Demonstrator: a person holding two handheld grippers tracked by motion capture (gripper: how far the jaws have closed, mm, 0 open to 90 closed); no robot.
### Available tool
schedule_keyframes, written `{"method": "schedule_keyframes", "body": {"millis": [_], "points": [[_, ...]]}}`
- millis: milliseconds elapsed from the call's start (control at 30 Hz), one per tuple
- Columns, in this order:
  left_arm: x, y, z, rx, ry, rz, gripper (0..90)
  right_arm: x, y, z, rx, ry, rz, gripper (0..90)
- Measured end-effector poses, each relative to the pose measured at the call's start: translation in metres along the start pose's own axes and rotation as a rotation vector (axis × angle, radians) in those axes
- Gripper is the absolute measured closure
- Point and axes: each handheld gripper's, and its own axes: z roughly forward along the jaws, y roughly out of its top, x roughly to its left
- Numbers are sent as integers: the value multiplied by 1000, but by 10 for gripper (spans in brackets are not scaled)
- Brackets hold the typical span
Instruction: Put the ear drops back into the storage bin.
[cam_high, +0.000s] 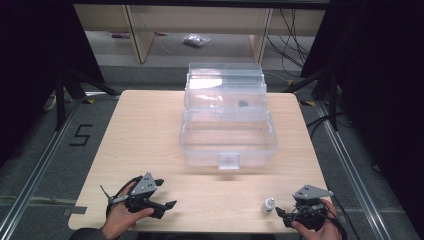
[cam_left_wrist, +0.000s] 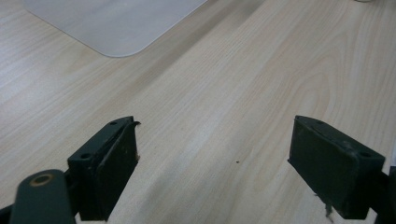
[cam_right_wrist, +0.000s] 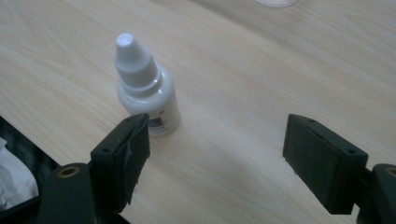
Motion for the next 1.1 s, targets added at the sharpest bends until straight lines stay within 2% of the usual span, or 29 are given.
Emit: {"method": "schedule_keyframes", "body": {"millis": [33,67,100,200,233,300,367,400,433,467,500,533,567,600,633,733,767,800,1100], "points": [[-1,0,0,1,-2,-10,149,4,0,0,7,11,21,238],[-1,0,0,1,-1,-9,149,2,-1,1,-2,6,-21,238],[0,0,0,-1,-2,-6,149,5,0,0,19,14,6,238],[0,0,0,-2,0,-3,149,8,0,0,23,21,5,238],[0,0,0,-3,-1,-4,148,8,0,1,18,21,-19,237],[-1,0,1,-8,-8,-13,148,11,1,2,24,31,-24,237],[0,0,0,-1,0,-2,149,13,2,4,26,40,-37,237],[-1,0,1,-9,-3,-13,149,13,4,6,27,48,-67,239],[-1,0,1,-15,-5,-22,149,16,4,7,24,47,-55,239],[1,0,0,5,-5,-3,149,17,6,6,46,54,-57,239],[0,0,0,3,-7,-10,149,17,6,8,41,52,-78,239],[0,0,1,-3,-6,-9,149,18,7,8,48,59,-68,240],[0,0,0,1,-7,-10,149,19,7,11,29,55,-70,241],[0,0,0,2,-8,-11,149,21,8,10,62,66,-59,242],[0,0,0,3,-8,-11,149,20,9,11,54,66,-73,242],[1,0,0,8,-5,2,149,21,11,13,68,67,-75,248],[1,0,0,9,-4,-3,149,22,13,12,93,80,-58,248],[1,0,0,8,-3,2,149,22,15,13,115,82,-66,249],[1,0,-1,15,-1,-4,149,22,24,20,156,83,-79,270]]}}
